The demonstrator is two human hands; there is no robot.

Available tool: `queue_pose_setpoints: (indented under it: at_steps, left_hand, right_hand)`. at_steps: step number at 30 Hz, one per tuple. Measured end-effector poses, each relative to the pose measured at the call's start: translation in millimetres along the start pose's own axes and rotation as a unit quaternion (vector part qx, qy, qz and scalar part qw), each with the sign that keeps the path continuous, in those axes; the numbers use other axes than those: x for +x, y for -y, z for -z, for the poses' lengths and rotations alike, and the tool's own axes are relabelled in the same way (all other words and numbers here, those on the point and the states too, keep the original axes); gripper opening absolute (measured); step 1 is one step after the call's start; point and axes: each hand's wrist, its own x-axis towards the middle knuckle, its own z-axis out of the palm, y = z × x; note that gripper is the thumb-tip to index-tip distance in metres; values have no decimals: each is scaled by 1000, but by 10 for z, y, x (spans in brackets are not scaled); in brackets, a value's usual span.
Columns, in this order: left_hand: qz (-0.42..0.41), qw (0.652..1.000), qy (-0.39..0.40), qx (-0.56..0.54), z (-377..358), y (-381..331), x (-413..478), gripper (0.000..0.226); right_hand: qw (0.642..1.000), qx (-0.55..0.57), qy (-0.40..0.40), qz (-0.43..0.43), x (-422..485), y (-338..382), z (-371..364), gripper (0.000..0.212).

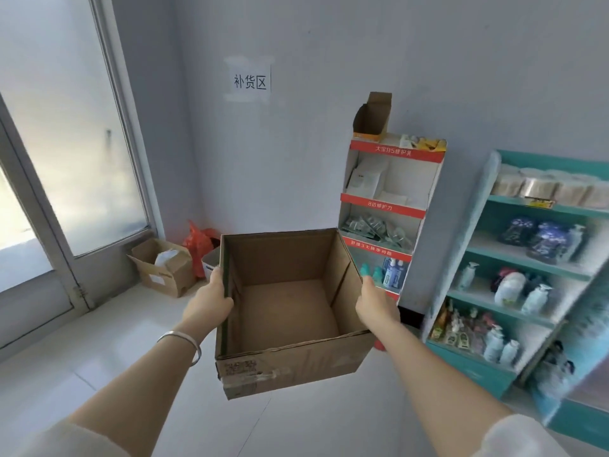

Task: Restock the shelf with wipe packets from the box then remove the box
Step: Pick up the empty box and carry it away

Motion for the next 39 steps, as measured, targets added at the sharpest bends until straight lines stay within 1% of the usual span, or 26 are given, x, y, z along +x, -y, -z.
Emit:
queue_pose_setpoints:
  at_steps: [4,9,13,17,20,23,26,29,31,33,36,39]
  left_hand:
    - [26,1000,-14,-11,-20,31,778,68]
    - [87,996,-17,-23,78,433,1596,71]
    - [137,990,-42,-11,240,888,2277,76]
    - [144,989,-40,-5,250,1162,3118,76]
    - [139,990,-18,-3,197,1149,3797,73]
    - [114,993,11,-3,99,1024,4514,66]
    - [72,997,25,10,-45,889,5227,62]
    - [53,997,54,11,-245,730,5772,64]
    - [42,997,69,7,-393,624,6091,63]
    - [41,996,77,-1,-523,540,6406,62]
    - [43,996,82,-13,-690,471,6826,59]
    - [58,993,99,-10,-795,419,7208,50]
  right_hand:
    - [1000,4,12,27,852,359,-131,41]
    - [995,11,43,92,1678,1034,-428,46]
    - [989,38,76,119,2199,1623,-819,33]
    - [988,62,93,109,2829,2059,-1192,30]
    - [990,56,93,86,3373,2281,-1364,33]
    - [994,42,88,52,3931,2405,-1449,39]
    - [997,35,75,10,4463,2438,-1529,42]
    - [997,25,71,-23,4897,2378,-1585,42]
    - [997,14,68,-34,5212,2321,-1637,39]
    - [997,9,65,-41,5531,2298,-1699,35]
    - [997,10,71,-39,6011,2288,-1829,35]
    - [996,19,76,-41,6479,2303,-1933,33]
